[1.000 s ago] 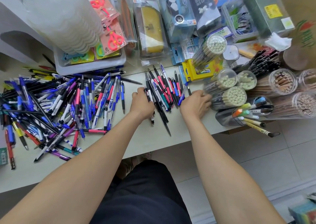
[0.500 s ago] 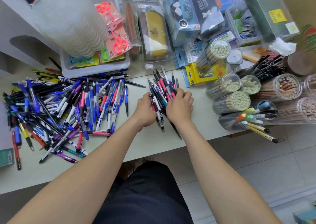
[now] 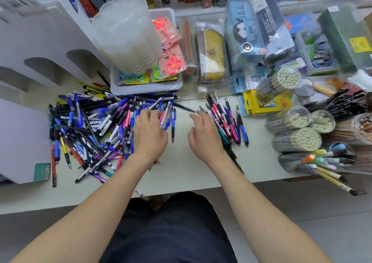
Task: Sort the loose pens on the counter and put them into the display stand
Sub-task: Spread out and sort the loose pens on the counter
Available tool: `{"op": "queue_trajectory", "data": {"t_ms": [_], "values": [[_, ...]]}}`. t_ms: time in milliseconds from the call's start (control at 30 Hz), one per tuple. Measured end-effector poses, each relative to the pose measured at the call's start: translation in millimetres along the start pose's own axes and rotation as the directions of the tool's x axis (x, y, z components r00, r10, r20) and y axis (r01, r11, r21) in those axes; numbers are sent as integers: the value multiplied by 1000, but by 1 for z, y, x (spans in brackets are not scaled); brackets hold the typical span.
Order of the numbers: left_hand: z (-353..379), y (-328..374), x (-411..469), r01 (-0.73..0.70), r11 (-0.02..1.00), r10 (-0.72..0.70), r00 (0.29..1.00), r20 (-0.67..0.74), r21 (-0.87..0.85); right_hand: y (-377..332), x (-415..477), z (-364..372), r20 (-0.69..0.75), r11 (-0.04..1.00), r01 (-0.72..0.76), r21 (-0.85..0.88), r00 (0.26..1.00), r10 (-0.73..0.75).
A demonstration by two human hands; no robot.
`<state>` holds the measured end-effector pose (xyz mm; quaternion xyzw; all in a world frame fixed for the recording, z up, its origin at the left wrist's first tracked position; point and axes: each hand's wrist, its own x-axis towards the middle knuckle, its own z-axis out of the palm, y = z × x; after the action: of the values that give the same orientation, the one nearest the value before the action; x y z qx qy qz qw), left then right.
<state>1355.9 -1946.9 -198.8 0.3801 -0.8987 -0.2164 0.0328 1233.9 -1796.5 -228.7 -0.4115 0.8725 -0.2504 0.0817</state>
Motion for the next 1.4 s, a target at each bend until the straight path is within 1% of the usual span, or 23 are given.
{"op": "queue_trajectory", "data": {"t_ms": [33, 67, 100, 200, 267, 400, 467, 533, 600, 667, 800, 867, 933, 967, 1000, 1100, 1133, 1200, 1300, 1333, 1400], "values": [[-8, -10, 3, 28, 999, -26, 999, -25, 47, -12, 8, 5, 35, 998, 56, 35, 998, -57], [-16, -20, 6, 58, 995, -55, 998, -40, 81, -23, 18, 10, 63, 996, 71, 56, 995, -75], [-23, -29, 11, 91, 991, -86, 995, -46, 95, -32, 30, 15, 90, 997, 43, 64, 995, -49], [-45, -59, 32, 190, 979, -190, 982, -15, 76, -46, 67, 31, 165, 990, -133, 51, 979, 123], [-58, -76, 50, 216, 974, -218, 975, 29, 61, -48, 87, 38, 208, 985, -169, 17, 965, 162], [-70, -98, 80, 243, 970, -239, 956, 171, 0, -53, 99, 47, 319, 993, -46, -106, 945, 78], [-71, -103, 90, 229, 974, -223, 947, 230, 4, -55, 96, 52, 338, 982, -21, -190, 937, 85], [-73, -105, 95, 227, 974, -221, 944, 245, 5, -58, 96, 57, 324, 971, -26, -237, 940, 105], [-78, -107, 100, 244, 970, -235, 939, 250, -6, -62, 100, 60, 304, 968, -21, -251, 948, 99], [-82, -113, 103, 250, 968, -245, 933, 262, 18, -67, 102, 62, 294, 965, -22, -262, 950, 101], [-82, -128, 96, 213, 975, -221, 942, 253, 59, -78, 91, 66, 288, 974, -60, -218, 950, 123], [-79, -130, 86, 205, 978, -209, 950, 230, 42, -82, 78, 66, 212, 976, -75, -202, 970, 119], [-78, -132, 74, 169, 985, -169, 962, 216, 21, -86, 67, 68, 93, 973, -101, -207, 988, 122], [-77, -134, 69, 141, 990, -141, 968, 209, 14, -88, 65, 70, 58, 973, -118, -197, 990, 132], [-76, -136, 65, 115, 993, -115, 972, 204, 10, -90, 66, 72, 63, 974, -133, -181, 987, 147], [-74, -144, 58, 52, 998, -56, 981, 184, 21, -91, 80, 75, 233, 975, -165, -148, 952, 197], [-73, -146, 57, 34, 999, -38, 984, 176, 24, -90, 85, 76, 268, 974, -168, -149, 942, 204], [-73, -150, 58, 9, 1000, -9, 990, 141, 5, -90, 89, 76, 269, 976, -163, -148, 942, 198], [-75, -155, 71, 4, 999, -1, 998, 69, -39, -91, 82, 73, 204, 975, -143, -169, 963, 176], [-77, -156, 78, 20, 999, -16, 997, 75, -44, -92, 80, 72, 180, 972, -145, -183, 967, 178], [-80, -157, 96, 55, 998, -50, 986, 157, -27, -94, 79, 71, 170, 970, -155, -189, 968, 187]]}}
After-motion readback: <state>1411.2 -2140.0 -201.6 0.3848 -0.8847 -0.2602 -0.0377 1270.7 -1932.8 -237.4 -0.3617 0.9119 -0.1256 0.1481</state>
